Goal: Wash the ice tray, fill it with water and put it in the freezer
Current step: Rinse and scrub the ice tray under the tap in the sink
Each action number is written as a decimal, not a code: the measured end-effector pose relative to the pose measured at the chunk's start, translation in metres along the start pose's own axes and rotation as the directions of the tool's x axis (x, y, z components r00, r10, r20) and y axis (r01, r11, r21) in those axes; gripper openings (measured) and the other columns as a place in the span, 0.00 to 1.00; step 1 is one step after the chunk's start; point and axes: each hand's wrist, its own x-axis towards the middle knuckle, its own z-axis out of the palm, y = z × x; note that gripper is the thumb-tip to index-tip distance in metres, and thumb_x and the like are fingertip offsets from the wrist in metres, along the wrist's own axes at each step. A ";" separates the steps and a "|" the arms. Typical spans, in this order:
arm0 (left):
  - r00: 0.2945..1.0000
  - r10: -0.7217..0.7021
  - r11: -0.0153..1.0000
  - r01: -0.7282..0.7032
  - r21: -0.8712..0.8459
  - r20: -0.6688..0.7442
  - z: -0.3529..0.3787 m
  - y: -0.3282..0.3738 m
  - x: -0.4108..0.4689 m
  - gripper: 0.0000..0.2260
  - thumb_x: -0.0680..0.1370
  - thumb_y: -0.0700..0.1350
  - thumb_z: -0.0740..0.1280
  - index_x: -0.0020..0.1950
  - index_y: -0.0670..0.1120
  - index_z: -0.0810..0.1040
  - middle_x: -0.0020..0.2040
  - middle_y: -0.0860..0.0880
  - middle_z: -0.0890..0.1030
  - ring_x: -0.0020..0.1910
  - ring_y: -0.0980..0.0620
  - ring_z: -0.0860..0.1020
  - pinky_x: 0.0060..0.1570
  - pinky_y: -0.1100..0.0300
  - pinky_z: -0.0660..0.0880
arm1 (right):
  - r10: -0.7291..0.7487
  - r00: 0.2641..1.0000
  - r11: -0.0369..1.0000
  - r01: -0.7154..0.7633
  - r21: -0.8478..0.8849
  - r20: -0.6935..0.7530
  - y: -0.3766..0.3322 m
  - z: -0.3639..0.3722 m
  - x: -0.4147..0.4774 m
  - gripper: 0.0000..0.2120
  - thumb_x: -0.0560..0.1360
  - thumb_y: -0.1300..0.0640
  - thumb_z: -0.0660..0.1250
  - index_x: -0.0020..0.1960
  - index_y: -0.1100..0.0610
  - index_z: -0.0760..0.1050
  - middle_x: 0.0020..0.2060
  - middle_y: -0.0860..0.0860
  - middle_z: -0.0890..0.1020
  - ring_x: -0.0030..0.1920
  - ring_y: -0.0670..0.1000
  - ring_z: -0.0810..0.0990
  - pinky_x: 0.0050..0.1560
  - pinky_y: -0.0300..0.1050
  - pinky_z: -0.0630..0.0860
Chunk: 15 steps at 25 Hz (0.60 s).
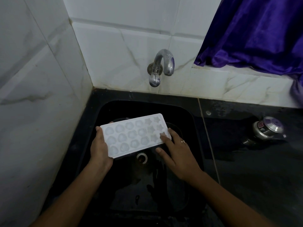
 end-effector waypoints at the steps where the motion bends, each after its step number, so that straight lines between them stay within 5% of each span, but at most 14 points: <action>1: 1.000 -0.007 1.000 0.007 0.014 0.008 0.002 -0.003 -0.002 0.25 0.85 0.66 0.54 0.65 0.53 0.83 0.58 0.48 0.88 0.56 0.43 0.86 0.52 0.44 0.81 | 0.030 0.999 0.999 -0.029 0.028 -0.045 -0.001 -0.001 0.002 0.34 0.81 0.28 0.45 0.76 0.46 0.68 0.79 0.51 0.62 0.75 0.55 0.68 0.73 0.56 0.68; 5: 1.000 -0.013 1.000 0.013 0.002 0.016 0.010 -0.007 -0.006 0.24 0.86 0.65 0.55 0.63 0.53 0.84 0.56 0.49 0.88 0.53 0.45 0.88 0.51 0.46 0.82 | 0.121 0.991 0.991 -0.124 -0.055 -0.057 -0.008 0.000 0.014 0.38 0.78 0.25 0.43 0.70 0.48 0.75 0.78 0.54 0.63 0.76 0.58 0.65 0.73 0.61 0.67; 8: 1.000 0.013 1.000 -0.013 0.009 0.018 0.009 0.000 -0.003 0.23 0.86 0.64 0.54 0.60 0.54 0.85 0.54 0.50 0.89 0.49 0.47 0.88 0.47 0.48 0.81 | 0.260 0.950 0.852 -0.310 0.423 0.173 -0.003 -0.013 0.020 0.30 0.79 0.26 0.51 0.65 0.43 0.79 0.77 0.50 0.63 0.76 0.56 0.66 0.74 0.58 0.67; 10: 1.000 0.008 0.999 -0.009 0.034 0.017 0.006 -0.003 -0.004 0.23 0.86 0.64 0.54 0.61 0.54 0.84 0.54 0.49 0.89 0.48 0.47 0.88 0.45 0.48 0.81 | 0.214 0.960 0.918 -0.261 0.300 0.181 -0.001 -0.023 0.021 0.31 0.79 0.25 0.47 0.58 0.43 0.79 0.70 0.49 0.69 0.71 0.56 0.71 0.71 0.58 0.69; 12: 1.000 -0.008 1.000 0.008 0.025 0.017 0.006 -0.008 -0.004 0.24 0.86 0.64 0.54 0.62 0.53 0.84 0.55 0.49 0.89 0.51 0.46 0.88 0.47 0.48 0.81 | 0.125 0.992 0.987 -0.121 -0.107 0.032 -0.005 -0.022 0.022 0.34 0.79 0.27 0.42 0.61 0.45 0.77 0.72 0.53 0.70 0.70 0.58 0.71 0.72 0.64 0.65; 14: 1.000 -0.014 1.000 0.014 -0.007 0.012 0.005 -0.006 -0.004 0.24 0.86 0.64 0.54 0.62 0.52 0.84 0.56 0.49 0.88 0.54 0.45 0.87 0.50 0.47 0.81 | 0.073 0.997 0.985 -0.075 -0.154 -0.015 -0.009 -0.019 0.022 0.34 0.80 0.27 0.42 0.68 0.45 0.75 0.78 0.54 0.65 0.74 0.59 0.67 0.75 0.66 0.62; 15: 1.000 -0.011 1.000 0.011 -0.020 0.014 0.003 -0.003 -0.004 0.24 0.86 0.64 0.54 0.61 0.52 0.84 0.55 0.49 0.89 0.53 0.45 0.87 0.50 0.47 0.80 | 0.103 0.994 0.994 -0.102 -0.034 0.035 -0.008 -0.019 0.022 0.33 0.80 0.27 0.44 0.70 0.44 0.75 0.79 0.53 0.63 0.75 0.58 0.66 0.75 0.64 0.63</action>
